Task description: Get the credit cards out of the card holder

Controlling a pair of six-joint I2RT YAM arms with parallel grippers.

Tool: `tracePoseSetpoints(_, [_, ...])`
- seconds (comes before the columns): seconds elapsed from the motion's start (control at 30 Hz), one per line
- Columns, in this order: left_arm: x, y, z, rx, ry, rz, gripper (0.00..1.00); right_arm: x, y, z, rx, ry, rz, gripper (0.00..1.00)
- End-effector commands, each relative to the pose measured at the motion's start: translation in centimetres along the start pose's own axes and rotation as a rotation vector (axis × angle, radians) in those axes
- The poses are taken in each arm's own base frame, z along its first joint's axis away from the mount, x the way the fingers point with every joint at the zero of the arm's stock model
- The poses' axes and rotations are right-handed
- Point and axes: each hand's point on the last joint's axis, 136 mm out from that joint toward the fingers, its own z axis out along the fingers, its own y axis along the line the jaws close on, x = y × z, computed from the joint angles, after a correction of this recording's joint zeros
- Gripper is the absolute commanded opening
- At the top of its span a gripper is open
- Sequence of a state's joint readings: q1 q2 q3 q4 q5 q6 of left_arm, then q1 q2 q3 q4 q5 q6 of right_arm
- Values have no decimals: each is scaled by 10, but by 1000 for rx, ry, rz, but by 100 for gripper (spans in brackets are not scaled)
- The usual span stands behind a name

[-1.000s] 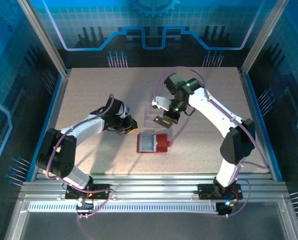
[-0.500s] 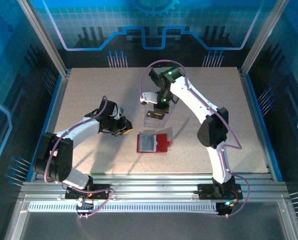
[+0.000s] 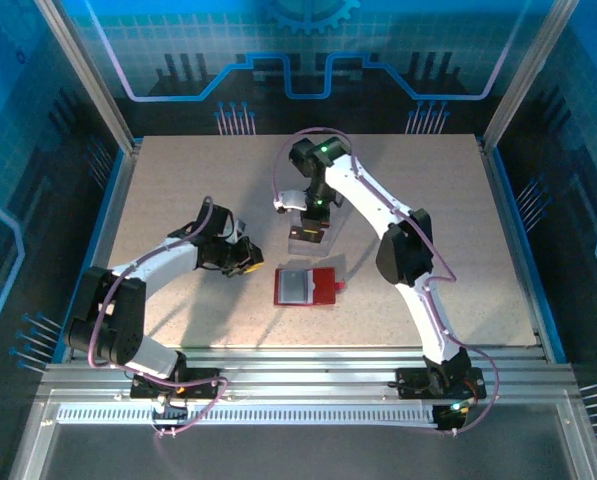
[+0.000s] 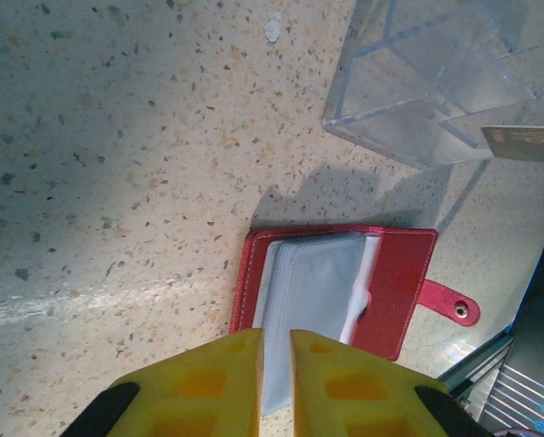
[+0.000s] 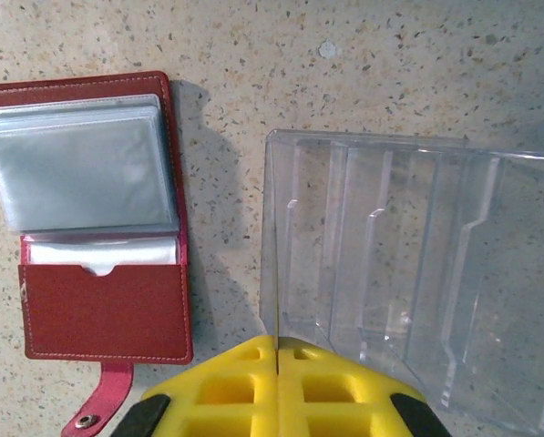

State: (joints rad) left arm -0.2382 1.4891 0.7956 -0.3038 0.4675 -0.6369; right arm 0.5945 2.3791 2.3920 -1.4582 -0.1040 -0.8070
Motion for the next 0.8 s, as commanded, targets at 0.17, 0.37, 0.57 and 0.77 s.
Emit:
tracePoseSetpoints(0.17, [3,1,-6,22,-6,9,15,14,-12,15,-13,40,7,0])
tracePoseSetpoints(0.37, [2,-1,-7,29,-8,9,15,-2,-1,-3,-40,-60,-4,0])
tracePoseSetpoints(0.57, [0,-1,-6,30,-8,8,15,-11,0,-24,0,-110,-32,0])
tracePoseSetpoints(0.77, [1,-1,-5,30,-4,5,15,-6,-10,-24,38,-90,-36,0])
